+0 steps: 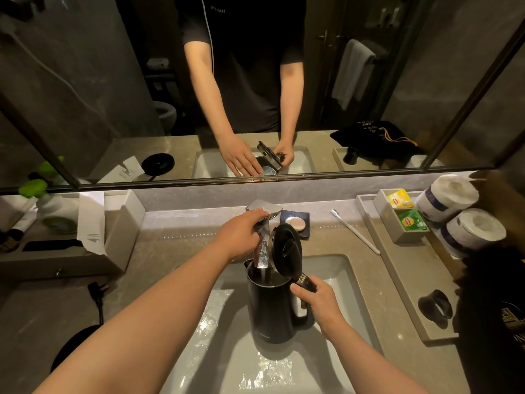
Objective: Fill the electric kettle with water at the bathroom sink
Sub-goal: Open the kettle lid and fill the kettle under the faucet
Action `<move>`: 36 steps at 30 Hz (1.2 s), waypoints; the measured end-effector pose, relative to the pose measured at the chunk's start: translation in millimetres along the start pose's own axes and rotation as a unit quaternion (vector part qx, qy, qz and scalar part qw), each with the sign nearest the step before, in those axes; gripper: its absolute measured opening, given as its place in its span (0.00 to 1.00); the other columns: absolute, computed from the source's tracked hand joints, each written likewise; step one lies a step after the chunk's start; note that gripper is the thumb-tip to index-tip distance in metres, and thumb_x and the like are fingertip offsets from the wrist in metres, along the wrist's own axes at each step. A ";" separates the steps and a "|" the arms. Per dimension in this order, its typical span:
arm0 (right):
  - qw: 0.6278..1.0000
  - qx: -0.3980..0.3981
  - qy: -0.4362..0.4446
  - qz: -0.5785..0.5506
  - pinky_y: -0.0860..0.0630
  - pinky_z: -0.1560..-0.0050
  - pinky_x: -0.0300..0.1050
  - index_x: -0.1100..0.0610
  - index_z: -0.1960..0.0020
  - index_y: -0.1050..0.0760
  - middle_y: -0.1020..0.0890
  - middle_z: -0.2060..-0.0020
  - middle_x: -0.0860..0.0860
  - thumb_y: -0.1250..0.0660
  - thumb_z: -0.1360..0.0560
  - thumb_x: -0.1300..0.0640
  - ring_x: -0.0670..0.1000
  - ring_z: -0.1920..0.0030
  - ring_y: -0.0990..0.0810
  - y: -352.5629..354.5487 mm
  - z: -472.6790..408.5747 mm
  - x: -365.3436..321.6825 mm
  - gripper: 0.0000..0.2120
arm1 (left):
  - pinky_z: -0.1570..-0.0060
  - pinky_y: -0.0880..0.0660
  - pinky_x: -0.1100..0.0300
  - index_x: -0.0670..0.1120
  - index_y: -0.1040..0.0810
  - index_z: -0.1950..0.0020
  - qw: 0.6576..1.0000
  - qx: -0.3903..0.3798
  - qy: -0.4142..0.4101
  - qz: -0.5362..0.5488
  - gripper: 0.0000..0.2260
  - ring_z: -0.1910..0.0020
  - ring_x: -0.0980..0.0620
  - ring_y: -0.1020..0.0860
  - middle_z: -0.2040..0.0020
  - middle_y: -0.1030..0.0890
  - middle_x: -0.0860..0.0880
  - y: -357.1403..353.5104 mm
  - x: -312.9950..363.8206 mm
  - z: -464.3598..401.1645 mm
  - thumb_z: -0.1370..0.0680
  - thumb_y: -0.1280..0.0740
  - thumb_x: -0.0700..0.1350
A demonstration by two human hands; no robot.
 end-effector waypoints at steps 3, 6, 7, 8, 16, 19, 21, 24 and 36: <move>1.000 0.001 0.001 0.005 0.25 0.63 0.47 0.61 0.56 0.20 0.20 0.69 0.51 0.25 0.29 0.57 0.52 0.68 0.24 0.6 -0.9 1.4 0.08 | 0.52 0.27 0.55 0.59 0.31 0.37 1.000 -0.004 0.006 0.000 0.22 0.45 0.49 0.25 0.39 0.23 0.51 -0.1 -0.3 0.4 0.28 0.36 0.41; 1.000 0.003 -0.001 0.014 0.23 0.62 0.47 0.59 0.56 0.20 0.20 0.68 0.51 0.25 0.28 0.56 0.52 0.67 0.23 0.5 -1.5 3.8 0.07 | 0.50 0.28 0.54 0.59 0.33 0.36 1.000 -0.003 0.011 -0.002 0.24 0.43 0.48 0.25 0.38 0.24 0.50 -0.1 -1.3 1.2 0.29 0.36 0.41; 1.000 0.003 -0.001 0.014 0.23 0.62 0.46 0.59 0.55 0.20 0.19 0.68 0.51 0.25 0.28 0.56 0.52 0.67 0.23 0.7 -1.6 4.4 0.07 | 0.50 0.28 0.54 0.60 0.33 0.36 1.000 -0.003 0.010 -0.002 0.24 0.43 0.48 0.25 0.38 0.24 0.50 -0.2 -1.1 1.4 0.29 0.36 0.41; 1.000 0.003 -0.001 0.014 0.23 0.62 0.46 0.58 0.55 0.20 0.19 0.68 0.51 0.25 0.28 0.55 0.52 0.66 0.23 0.9 -1.6 5.0 0.07 | 0.51 0.28 0.54 0.60 0.33 0.36 1.000 -0.003 0.008 -0.003 0.24 0.44 0.48 0.25 0.38 0.24 0.50 -0.4 -0.8 1.4 0.29 0.36 0.41; 1.000 0.000 0.001 0.011 0.23 0.60 0.48 0.59 0.55 0.19 0.19 0.67 0.51 0.25 0.28 0.56 0.52 0.65 0.22 1.2 -2.1 8.4 0.06 | 0.53 0.30 0.57 0.59 0.33 0.37 1.000 -0.002 0.001 -0.002 0.24 0.45 0.48 0.25 0.39 0.23 0.50 -0.1 0.5 0.8 0.29 0.36 0.41; 1.000 -0.002 0.000 0.008 0.23 0.59 0.48 0.58 0.54 0.19 0.19 0.65 0.52 0.25 0.28 0.56 0.52 0.64 0.22 0.6 -2.5 9.5 0.06 | 0.51 0.29 0.57 0.58 0.32 0.35 1.000 -0.002 -0.001 -0.005 0.24 0.43 0.48 0.25 0.37 0.24 0.50 -0.5 1.0 0.8 0.29 0.36 0.41; 1.000 -0.002 0.000 0.007 0.23 0.58 0.48 0.58 0.54 0.19 0.19 0.64 0.52 0.26 0.28 0.57 0.52 0.63 0.22 0.0 -2.8 9.9 0.06 | 0.46 0.29 0.54 0.56 0.33 0.33 1.000 -0.002 0.001 -0.012 0.25 0.39 0.48 0.27 0.33 0.27 0.50 -0.5 0.0 1.0 0.28 0.36 0.40; 1.000 -0.003 -0.002 0.006 0.23 0.58 0.47 0.57 0.54 0.19 0.19 0.64 0.51 0.25 0.28 0.57 0.52 0.62 0.22 -0.2 -3.3 10.5 0.05 | 0.41 0.30 0.51 0.55 0.33 0.31 1.000 -0.007 0.006 -0.015 0.26 0.36 0.47 0.29 0.30 0.30 0.50 -0.9 -0.7 1.8 0.28 0.37 0.39; 1.000 -0.003 -0.008 0.014 0.22 0.56 0.47 0.53 0.52 0.19 0.17 0.60 0.51 0.26 0.28 0.54 0.52 0.59 0.20 -0.9 -9.0 19.3 0.06 | 0.43 0.31 0.55 0.55 0.33 0.31 1.000 -0.004 0.008 -0.012 0.28 0.35 0.48 0.30 0.30 0.30 0.52 -0.6 -0.7 1.4 0.29 0.37 0.38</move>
Point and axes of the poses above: each hand's wrist, its own z-axis away from the middle knuckle, its own y-axis out of the back of the hand, x = y × z, the point moved 6 cm from there along -z, towards the middle knuckle
